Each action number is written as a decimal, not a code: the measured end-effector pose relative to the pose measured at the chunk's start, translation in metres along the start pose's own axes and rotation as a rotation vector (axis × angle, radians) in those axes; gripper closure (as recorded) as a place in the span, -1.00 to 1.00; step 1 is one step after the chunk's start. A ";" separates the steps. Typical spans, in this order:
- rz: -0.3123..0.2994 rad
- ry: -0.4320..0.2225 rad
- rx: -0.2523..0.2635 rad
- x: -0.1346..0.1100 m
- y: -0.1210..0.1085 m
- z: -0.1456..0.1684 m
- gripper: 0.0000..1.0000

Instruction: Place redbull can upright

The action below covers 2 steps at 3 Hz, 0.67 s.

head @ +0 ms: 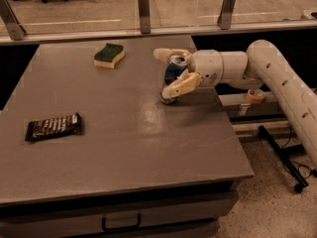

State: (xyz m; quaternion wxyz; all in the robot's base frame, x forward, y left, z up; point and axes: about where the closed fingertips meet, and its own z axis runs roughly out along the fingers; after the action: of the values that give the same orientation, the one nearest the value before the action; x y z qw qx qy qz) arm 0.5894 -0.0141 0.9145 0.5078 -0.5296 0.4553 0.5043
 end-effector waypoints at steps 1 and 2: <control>0.000 0.008 0.003 0.000 0.000 -0.001 -1.00; -0.010 0.071 0.050 -0.003 0.000 -0.019 -1.00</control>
Offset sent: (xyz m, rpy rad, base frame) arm 0.0036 -0.0523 0.0058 -0.1473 -0.0310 -0.1402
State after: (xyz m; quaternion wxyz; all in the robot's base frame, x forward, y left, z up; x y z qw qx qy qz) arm 0.5902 -0.0332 0.9173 0.5070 -0.5365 0.4829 0.4711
